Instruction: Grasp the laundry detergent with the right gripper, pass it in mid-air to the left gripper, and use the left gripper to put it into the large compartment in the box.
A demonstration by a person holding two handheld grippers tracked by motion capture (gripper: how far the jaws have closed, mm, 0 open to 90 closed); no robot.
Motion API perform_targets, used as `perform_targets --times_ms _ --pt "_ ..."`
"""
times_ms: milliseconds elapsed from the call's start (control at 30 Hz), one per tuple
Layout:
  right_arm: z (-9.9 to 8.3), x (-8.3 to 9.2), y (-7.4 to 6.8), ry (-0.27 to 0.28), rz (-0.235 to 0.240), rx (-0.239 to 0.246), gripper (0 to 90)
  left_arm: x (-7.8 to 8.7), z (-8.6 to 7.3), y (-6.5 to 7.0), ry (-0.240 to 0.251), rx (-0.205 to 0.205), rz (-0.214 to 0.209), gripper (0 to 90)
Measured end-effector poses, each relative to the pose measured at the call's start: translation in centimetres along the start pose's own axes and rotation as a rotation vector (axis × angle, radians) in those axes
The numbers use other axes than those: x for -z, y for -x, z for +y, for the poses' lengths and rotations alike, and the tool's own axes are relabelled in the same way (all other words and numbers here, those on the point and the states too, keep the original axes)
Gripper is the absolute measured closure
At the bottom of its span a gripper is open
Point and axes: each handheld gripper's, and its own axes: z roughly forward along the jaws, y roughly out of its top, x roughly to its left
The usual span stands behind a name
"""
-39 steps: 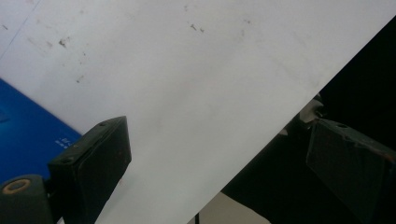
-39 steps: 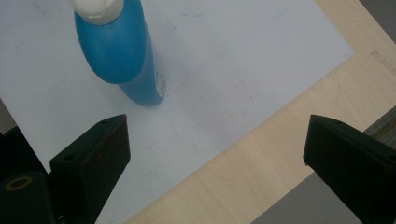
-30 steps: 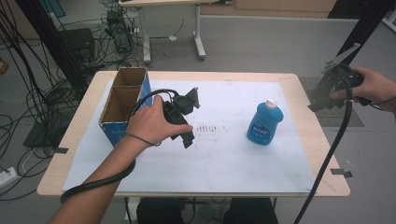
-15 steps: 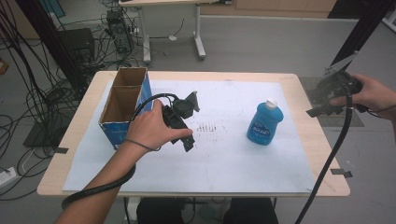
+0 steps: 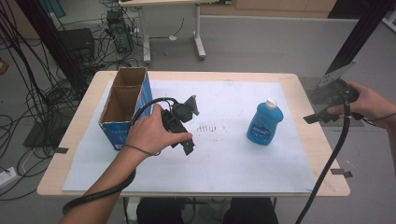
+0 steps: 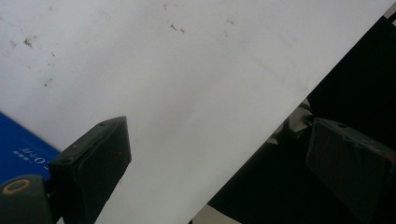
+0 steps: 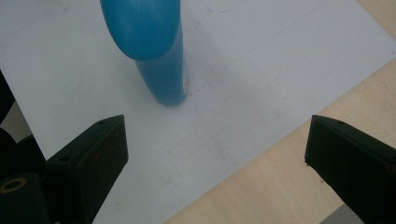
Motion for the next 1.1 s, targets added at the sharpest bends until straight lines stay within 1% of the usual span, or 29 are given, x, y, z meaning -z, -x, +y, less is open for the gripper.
perform_targets --times_ms 167,333,400,500,533,733,1100 --pt "-0.7 -0.4 -0.2 0.01 0.003 0.004 5.4 -0.4 -0.1 0.0 -0.002 0.001 -0.005 6.5" --pt "-1.4 -0.7 -0.3 0.025 0.004 0.005 5.1 -0.6 -0.1 0.2 -0.005 -0.004 0.0 6.2" --pt "-1.6 -0.9 -0.4 0.029 0.008 0.007 5.0 -0.8 -0.1 0.1 -0.004 0.001 -0.006 6.0" --pt "-1.9 -1.2 -0.6 0.03 0.009 0.008 4.8 -0.9 -0.2 0.2 -0.005 0.001 0.0 6.0" --pt "-2.0 -1.2 -0.6 0.031 0.009 0.009 4.7 -1.0 -0.2 0.1 -0.005 0.002 -0.006 6.0" --pt "-2.5 -1.5 -1.0 0.041 0.011 0.01 4.3 -1.4 -0.1 0.1 -0.008 0.008 -0.005 5.9" --pt "-3.0 -2.3 -1.2 0.037 0.016 0.012 4.2 -1.9 -0.3 -0.1 -0.011 0.009 -0.014 6.1"
